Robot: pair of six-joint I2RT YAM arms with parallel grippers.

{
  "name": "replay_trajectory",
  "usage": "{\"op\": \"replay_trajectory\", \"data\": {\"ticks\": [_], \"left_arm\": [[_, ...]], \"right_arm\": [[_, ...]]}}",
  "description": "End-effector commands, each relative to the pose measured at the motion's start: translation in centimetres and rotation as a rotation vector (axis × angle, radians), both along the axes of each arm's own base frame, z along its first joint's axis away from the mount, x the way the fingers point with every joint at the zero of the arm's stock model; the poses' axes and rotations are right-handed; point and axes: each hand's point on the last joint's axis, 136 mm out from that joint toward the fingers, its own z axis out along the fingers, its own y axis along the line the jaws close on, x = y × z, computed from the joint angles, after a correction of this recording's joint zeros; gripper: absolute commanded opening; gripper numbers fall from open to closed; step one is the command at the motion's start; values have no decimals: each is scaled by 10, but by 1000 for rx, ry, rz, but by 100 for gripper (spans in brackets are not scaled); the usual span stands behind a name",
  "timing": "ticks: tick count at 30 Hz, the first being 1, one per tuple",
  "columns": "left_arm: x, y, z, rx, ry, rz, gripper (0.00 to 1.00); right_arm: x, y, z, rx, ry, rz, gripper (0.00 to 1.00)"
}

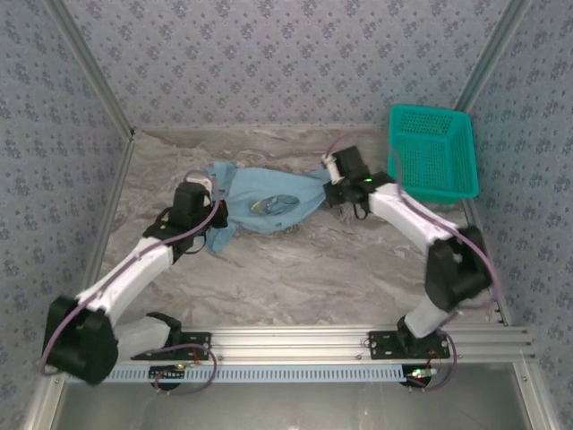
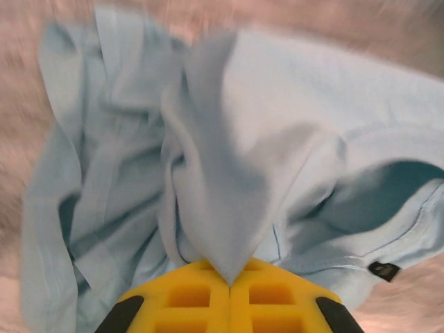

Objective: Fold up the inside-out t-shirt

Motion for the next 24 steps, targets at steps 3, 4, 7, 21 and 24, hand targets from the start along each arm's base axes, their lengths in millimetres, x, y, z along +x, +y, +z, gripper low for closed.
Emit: {"op": "replay_trajectory", "data": {"ticks": [3,4,7,21,24], "left_arm": [[-15,21,147,-122,-385,73,0],[-20,24,169,-138,-439,76,0],[-34,25,222,-164,-554,57,0],[-133,39,408,-162,-922,-79,0],[-125,43,423,-110,-929,-41,0]], "right_arm": [[-32,-35,185,301,-448,-53,0],[-42,-42,214,326,-528,-66,0],[-68,-47,271,350,-660,-58,0],[-200,-91,417,463,-977,-6,0],[-198,-94,428,464,-1010,-22,0]]}}
